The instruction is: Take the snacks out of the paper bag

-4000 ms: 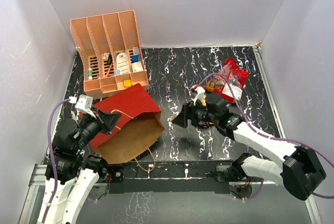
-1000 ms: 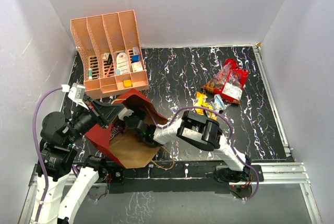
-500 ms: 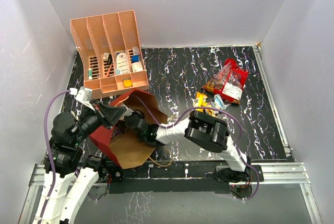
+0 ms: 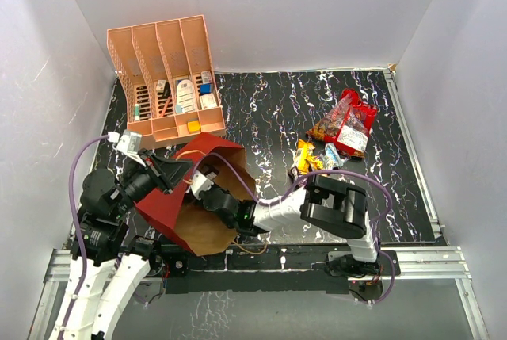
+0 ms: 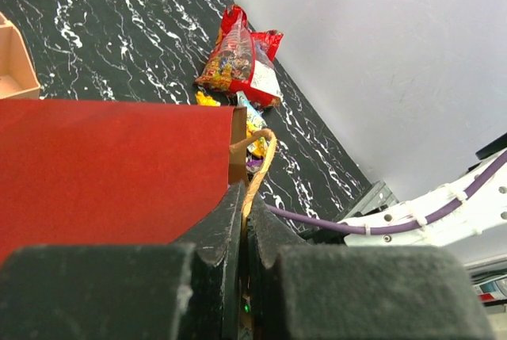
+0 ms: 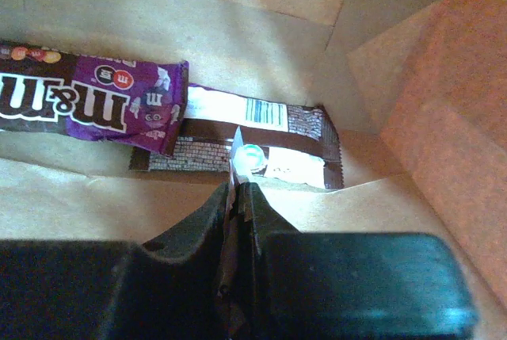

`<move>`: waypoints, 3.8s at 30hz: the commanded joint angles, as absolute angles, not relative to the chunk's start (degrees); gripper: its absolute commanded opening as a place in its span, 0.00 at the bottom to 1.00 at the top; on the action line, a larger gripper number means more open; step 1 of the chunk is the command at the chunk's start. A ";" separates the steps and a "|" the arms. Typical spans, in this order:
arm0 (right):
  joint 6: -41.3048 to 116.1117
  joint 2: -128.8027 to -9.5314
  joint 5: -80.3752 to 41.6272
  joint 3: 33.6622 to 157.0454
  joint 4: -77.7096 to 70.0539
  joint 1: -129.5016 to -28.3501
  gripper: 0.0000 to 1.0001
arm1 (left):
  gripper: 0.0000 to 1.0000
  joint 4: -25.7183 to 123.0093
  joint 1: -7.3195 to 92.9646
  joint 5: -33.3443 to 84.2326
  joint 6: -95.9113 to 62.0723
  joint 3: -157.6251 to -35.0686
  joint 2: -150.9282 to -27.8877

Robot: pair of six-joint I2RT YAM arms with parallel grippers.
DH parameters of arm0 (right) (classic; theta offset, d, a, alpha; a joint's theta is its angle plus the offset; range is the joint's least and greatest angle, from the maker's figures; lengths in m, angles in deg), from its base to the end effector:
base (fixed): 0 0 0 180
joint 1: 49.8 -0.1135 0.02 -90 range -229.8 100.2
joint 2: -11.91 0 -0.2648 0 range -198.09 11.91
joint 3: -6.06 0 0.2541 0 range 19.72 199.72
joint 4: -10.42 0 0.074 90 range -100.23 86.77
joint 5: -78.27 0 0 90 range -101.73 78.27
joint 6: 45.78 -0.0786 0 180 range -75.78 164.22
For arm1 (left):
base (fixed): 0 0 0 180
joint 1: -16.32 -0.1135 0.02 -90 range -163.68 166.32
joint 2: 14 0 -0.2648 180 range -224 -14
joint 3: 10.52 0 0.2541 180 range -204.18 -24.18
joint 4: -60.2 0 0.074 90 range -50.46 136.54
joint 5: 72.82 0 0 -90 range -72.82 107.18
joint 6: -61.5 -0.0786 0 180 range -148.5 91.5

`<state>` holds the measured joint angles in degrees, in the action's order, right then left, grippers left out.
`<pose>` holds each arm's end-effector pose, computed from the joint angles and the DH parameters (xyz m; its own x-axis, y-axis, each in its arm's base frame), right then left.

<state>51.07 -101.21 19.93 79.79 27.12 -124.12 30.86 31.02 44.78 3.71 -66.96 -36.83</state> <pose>0.1614 0.4224 0.1414 -0.0214 -0.4518 -0.8919 -0.6961 0.6470 -0.3111 0.1173 -0.0684 0.3676 -0.2971 -0.4104 -0.8621 0.6068 0.6160 -0.5024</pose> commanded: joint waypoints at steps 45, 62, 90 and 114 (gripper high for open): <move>46.50 -67.22 -15.82 63.74 9.70 -121.95 0.07 | 0.00 25.09 30.73 40.46 -1.78 -63.18 -29.44; 44.06 -34.56 35.16 54.15 1.60 -121.67 0.07 | 0.00 24.72 30.69 40.06 -1.63 -63.16 -30.61; -6.95 -35.13 11.69 34.37 -10.30 -71.62 0.15 | 0.00 23.95 30.73 38.43 -0.84 -63.08 -30.08; 15.88 -29.93 -21.46 44.23 -1.99 -71.50 0.61 | 0.00 23.46 30.69 44.27 -0.89 -64.89 -32.97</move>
<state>12.36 -28.60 -6.80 41.89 -10.19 -71.64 23.84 31.02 40.69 -0.47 -63.42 -30.45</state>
